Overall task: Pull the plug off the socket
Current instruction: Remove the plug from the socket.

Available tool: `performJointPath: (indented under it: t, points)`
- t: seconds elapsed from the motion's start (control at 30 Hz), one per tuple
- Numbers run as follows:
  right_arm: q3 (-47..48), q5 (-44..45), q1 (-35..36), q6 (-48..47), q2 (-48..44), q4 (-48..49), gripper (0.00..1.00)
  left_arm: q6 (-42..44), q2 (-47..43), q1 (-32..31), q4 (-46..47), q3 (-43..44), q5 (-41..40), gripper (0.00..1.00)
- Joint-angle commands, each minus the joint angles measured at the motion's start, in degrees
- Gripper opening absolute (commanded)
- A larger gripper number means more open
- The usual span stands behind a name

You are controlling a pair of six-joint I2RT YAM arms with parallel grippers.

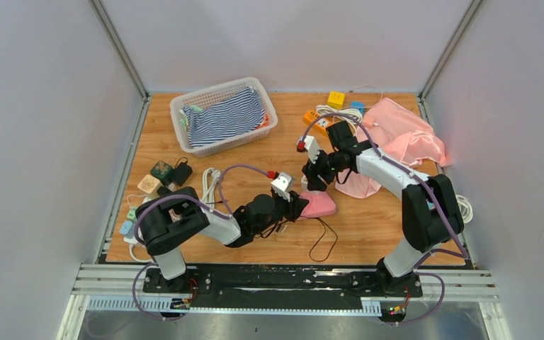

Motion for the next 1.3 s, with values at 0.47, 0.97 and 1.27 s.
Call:
performJointPath:
  t: [0.47, 0.97, 1.27]
  points:
    - [-1.65, -1.07, -0.65, -0.57, 1.28, -4.96, 0.00, 11.01, 1.32, -5.02, -9.64, 5.96, -8.65, 0.00]
    - [-1.56, -0.77, -0.66, -0.76, 1.18, -5.18, 0.00, 5.87, 2.37, -4.63, -13.56, 7.63, -6.00, 0.00]
    - [-1.48, -0.74, -0.65, -0.72, 1.35, -5.18, 0.00, 14.53, 4.14, -7.99, -16.62, 10.72, -9.94, 0.00]
